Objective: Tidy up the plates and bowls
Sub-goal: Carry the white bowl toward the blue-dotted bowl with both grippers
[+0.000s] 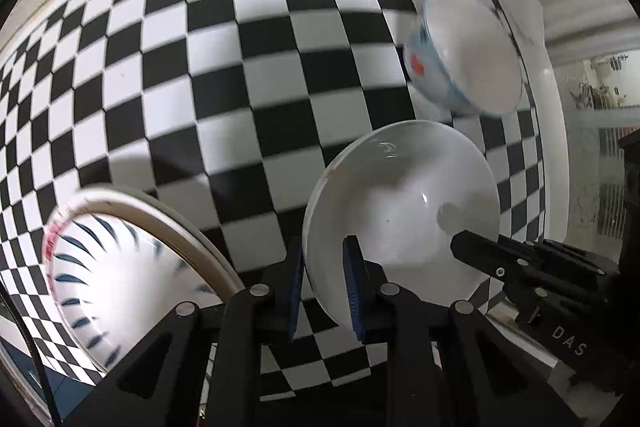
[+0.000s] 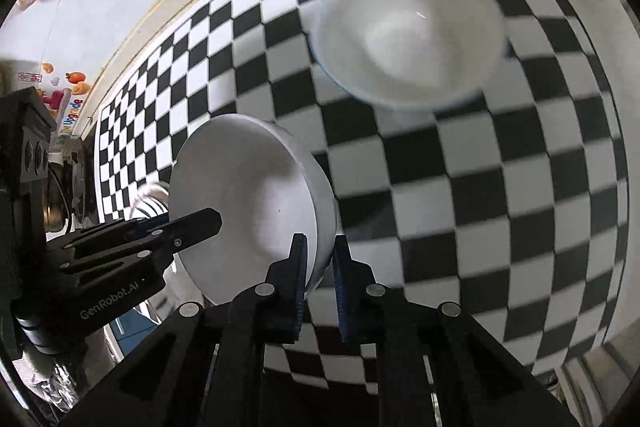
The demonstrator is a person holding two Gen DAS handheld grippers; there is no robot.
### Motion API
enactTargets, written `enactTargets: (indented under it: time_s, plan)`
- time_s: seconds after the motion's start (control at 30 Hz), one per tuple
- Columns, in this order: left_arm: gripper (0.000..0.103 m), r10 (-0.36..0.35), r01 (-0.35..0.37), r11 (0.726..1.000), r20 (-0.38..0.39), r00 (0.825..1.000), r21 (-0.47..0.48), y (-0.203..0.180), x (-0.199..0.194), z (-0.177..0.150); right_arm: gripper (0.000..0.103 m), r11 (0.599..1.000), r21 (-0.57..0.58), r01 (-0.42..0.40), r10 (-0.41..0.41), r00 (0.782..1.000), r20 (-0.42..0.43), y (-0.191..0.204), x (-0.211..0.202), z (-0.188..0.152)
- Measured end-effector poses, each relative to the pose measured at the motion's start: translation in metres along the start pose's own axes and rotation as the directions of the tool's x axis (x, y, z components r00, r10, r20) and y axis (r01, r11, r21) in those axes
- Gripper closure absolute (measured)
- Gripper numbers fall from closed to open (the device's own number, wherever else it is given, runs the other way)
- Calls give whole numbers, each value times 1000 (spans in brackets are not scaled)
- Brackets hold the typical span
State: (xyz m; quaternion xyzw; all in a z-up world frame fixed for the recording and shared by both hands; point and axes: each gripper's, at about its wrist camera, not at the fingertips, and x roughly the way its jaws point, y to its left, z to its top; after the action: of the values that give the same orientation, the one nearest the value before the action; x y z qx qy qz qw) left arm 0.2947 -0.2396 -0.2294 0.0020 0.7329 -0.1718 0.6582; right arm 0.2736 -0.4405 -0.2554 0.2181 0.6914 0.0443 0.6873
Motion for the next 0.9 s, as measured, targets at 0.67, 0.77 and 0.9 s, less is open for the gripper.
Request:
enactTargets:
  time_s: [0.67, 0.77, 0.9]
  plan:
    - [86, 50, -47, 998, -57, 997, 50, -20, 38, -14, 89, 999, 43, 20, -19, 999, -39, -28, 14, -23]
    - [86, 54, -51, 997, -62, 997, 55, -25, 41, -15, 89, 999, 43, 24, -23, 999, -41, -28, 14, -22]
    - [85, 57, -54, 998, -64, 996, 43, -29, 36, -18, 89, 999, 46, 26, -23, 998, -52, -27, 14, -20]
